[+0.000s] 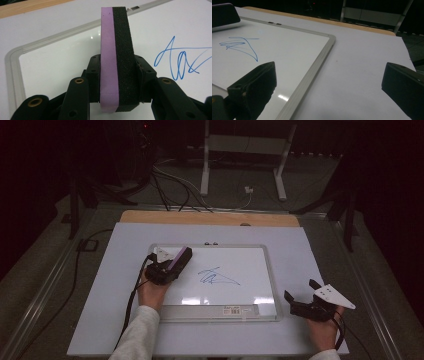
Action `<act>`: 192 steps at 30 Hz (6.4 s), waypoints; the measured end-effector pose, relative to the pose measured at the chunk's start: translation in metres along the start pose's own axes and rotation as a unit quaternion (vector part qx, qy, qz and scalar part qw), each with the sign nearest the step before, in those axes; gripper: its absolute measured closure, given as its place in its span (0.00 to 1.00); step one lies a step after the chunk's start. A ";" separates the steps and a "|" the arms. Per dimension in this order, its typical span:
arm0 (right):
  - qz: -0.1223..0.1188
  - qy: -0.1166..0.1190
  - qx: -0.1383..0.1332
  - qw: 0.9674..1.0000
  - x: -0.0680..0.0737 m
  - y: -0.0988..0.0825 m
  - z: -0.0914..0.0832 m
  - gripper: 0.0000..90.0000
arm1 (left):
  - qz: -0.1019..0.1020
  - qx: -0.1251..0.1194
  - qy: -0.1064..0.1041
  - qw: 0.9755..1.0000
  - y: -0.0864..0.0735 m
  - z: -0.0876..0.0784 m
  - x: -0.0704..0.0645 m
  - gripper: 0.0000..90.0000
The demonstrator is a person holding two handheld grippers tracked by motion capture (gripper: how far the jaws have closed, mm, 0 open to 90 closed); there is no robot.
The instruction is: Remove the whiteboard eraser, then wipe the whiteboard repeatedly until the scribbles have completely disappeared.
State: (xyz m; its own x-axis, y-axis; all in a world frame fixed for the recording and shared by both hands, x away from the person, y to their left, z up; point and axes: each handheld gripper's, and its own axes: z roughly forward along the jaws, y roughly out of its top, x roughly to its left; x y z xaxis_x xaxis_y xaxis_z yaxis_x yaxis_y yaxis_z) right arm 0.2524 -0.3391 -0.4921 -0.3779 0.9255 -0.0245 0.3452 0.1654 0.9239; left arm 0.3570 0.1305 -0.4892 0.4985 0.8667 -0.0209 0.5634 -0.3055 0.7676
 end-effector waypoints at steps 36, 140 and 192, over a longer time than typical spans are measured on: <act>-0.003 0.002 0.004 1.000 0.000 0.000 0.001 0.00 | 0.108 0.020 0.010 0.994 -0.001 0.005 -0.042 0.60; -0.007 0.000 0.009 1.000 0.000 -0.001 0.001 0.00 | 0.068 0.070 -0.063 0.993 0.009 0.030 -0.069 0.46; -0.006 0.001 0.009 1.000 0.001 0.000 0.002 0.00 | 0.077 0.090 -0.022 0.993 0.022 0.039 -0.085 0.47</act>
State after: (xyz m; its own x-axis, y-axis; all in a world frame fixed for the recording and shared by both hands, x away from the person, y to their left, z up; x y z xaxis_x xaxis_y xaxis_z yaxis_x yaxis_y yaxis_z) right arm 0.2533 -0.3377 -0.4932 -0.3831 0.9230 -0.0354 0.3558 0.1828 0.9165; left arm 0.3531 0.0342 -0.4954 0.6146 0.7868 0.0569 0.5847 -0.5028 0.6366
